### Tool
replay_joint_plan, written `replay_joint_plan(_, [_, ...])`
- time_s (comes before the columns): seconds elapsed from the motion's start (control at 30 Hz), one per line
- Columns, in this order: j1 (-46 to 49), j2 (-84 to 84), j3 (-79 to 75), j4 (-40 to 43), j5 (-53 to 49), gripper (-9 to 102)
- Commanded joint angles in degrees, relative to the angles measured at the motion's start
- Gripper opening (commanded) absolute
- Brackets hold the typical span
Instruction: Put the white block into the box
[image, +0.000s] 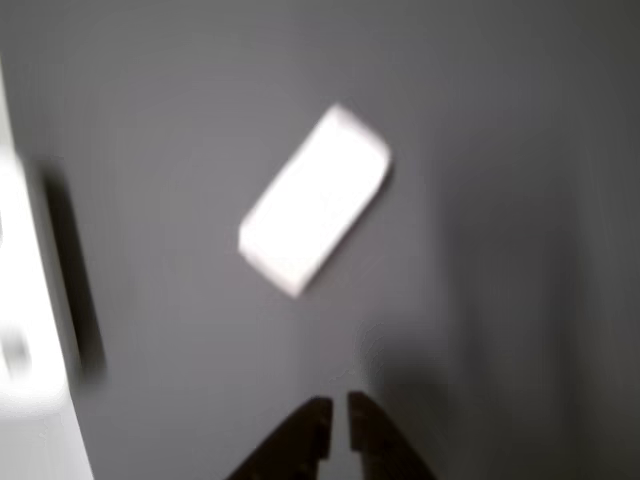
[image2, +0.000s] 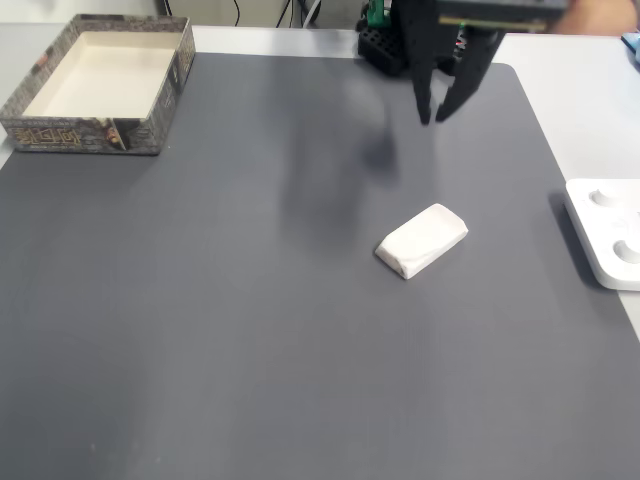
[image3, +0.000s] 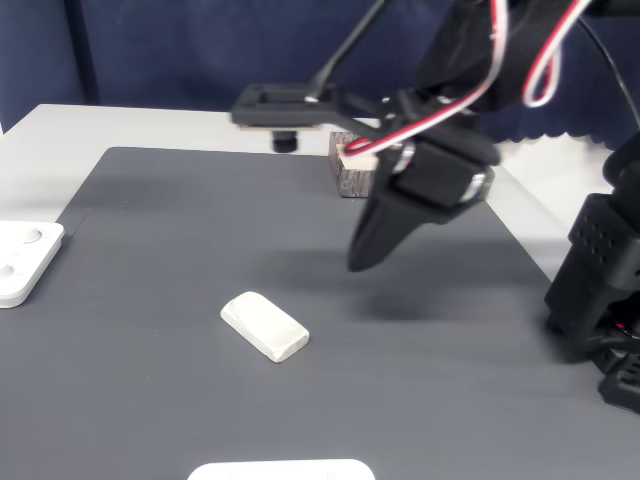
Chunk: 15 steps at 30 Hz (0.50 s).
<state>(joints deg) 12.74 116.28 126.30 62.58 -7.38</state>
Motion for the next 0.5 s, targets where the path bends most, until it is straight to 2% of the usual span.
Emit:
replay_joint_plan(0.0, [1.49,-5.19,-7.73,-4.22,-4.39,-2])
replay_joint_plan(0.13, [0.62,-12.92,-14.41,0.53,-3.87,-2])
replay_joint_plan(0.3, [0.18,-24.35,-29.53,13.71,1.49,-2])
replay_joint_plan(0.47, [-0.18,-31.03,-37.88,16.08,2.46,-2])
